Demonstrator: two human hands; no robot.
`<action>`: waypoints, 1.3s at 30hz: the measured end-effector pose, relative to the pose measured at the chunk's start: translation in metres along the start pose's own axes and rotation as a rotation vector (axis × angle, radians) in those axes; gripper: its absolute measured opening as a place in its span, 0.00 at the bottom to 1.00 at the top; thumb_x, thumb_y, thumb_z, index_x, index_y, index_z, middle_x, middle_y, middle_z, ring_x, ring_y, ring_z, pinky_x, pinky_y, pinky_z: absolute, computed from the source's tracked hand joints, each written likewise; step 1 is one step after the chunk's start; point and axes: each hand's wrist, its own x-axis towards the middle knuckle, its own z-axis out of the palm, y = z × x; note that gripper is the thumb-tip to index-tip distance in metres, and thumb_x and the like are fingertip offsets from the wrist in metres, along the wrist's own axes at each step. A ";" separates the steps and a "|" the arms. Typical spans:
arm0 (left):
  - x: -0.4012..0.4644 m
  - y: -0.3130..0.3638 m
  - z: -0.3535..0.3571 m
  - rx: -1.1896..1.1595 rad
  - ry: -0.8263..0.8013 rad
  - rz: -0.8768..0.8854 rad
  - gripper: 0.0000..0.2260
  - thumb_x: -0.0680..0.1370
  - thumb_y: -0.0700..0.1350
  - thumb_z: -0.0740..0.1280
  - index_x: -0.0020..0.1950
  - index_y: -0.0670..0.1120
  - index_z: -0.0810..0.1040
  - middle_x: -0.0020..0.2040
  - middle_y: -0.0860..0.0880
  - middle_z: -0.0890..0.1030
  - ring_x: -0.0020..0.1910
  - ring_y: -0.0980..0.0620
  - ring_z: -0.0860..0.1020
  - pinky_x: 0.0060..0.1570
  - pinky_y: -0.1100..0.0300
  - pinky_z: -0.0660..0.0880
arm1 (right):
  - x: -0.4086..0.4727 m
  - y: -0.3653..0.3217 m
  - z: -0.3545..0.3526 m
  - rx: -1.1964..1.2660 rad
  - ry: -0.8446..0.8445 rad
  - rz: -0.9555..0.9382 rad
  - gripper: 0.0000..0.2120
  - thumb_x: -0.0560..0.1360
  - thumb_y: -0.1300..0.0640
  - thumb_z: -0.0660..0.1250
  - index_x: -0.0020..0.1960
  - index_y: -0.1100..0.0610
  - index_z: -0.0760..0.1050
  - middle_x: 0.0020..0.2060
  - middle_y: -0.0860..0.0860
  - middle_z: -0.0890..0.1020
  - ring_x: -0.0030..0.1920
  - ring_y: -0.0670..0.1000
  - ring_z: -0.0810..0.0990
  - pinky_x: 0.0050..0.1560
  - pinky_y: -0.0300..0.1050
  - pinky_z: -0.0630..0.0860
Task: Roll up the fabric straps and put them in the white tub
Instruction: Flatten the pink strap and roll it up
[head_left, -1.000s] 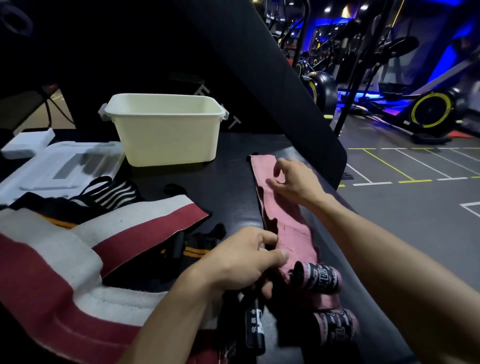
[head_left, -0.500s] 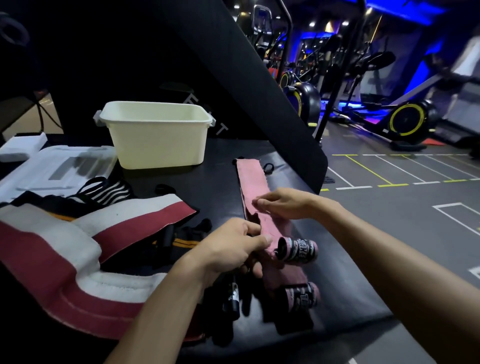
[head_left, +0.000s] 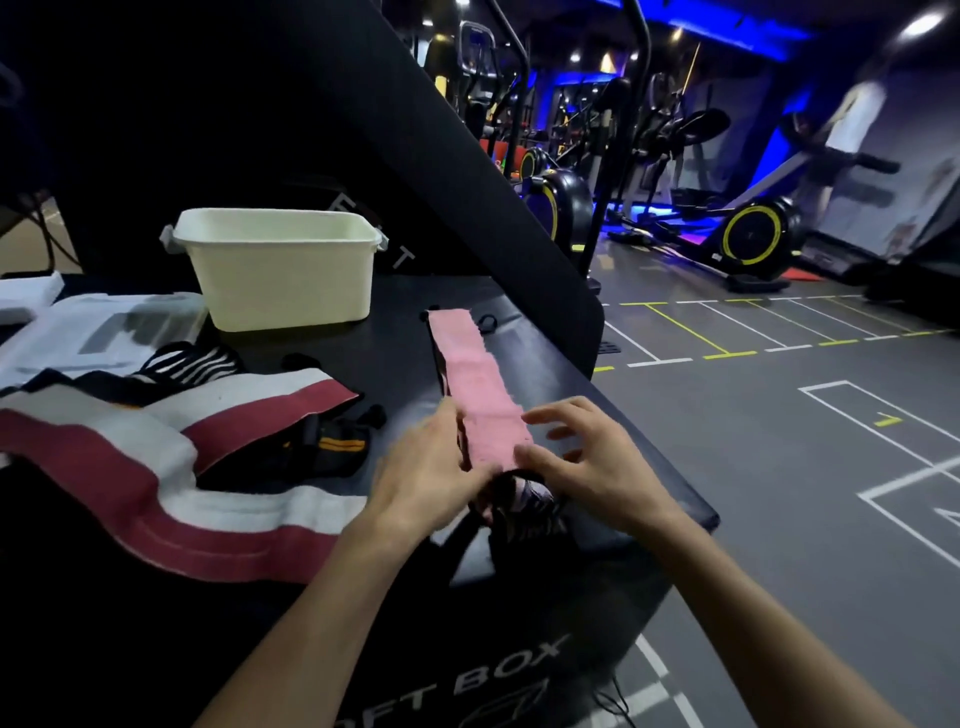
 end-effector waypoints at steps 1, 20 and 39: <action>-0.004 0.001 0.000 0.016 0.022 0.096 0.22 0.76 0.55 0.73 0.68 0.58 0.73 0.55 0.53 0.77 0.58 0.47 0.77 0.58 0.49 0.75 | -0.008 -0.002 0.000 0.016 0.037 0.021 0.10 0.75 0.47 0.74 0.54 0.48 0.82 0.50 0.41 0.81 0.49 0.41 0.82 0.50 0.36 0.77; -0.059 0.011 0.007 -0.303 0.102 0.326 0.04 0.78 0.53 0.73 0.50 0.54 0.84 0.44 0.59 0.85 0.46 0.61 0.83 0.47 0.66 0.75 | -0.091 -0.011 0.020 0.093 0.137 -0.052 0.03 0.75 0.55 0.75 0.48 0.53 0.85 0.46 0.43 0.82 0.47 0.45 0.83 0.49 0.50 0.80; -0.046 -0.003 0.005 -0.385 0.153 0.213 0.19 0.74 0.43 0.78 0.64 0.54 0.83 0.51 0.56 0.83 0.48 0.59 0.82 0.52 0.70 0.75 | -0.093 -0.028 0.030 0.414 -0.048 0.013 0.10 0.73 0.53 0.78 0.54 0.49 0.85 0.42 0.44 0.84 0.41 0.46 0.80 0.46 0.41 0.75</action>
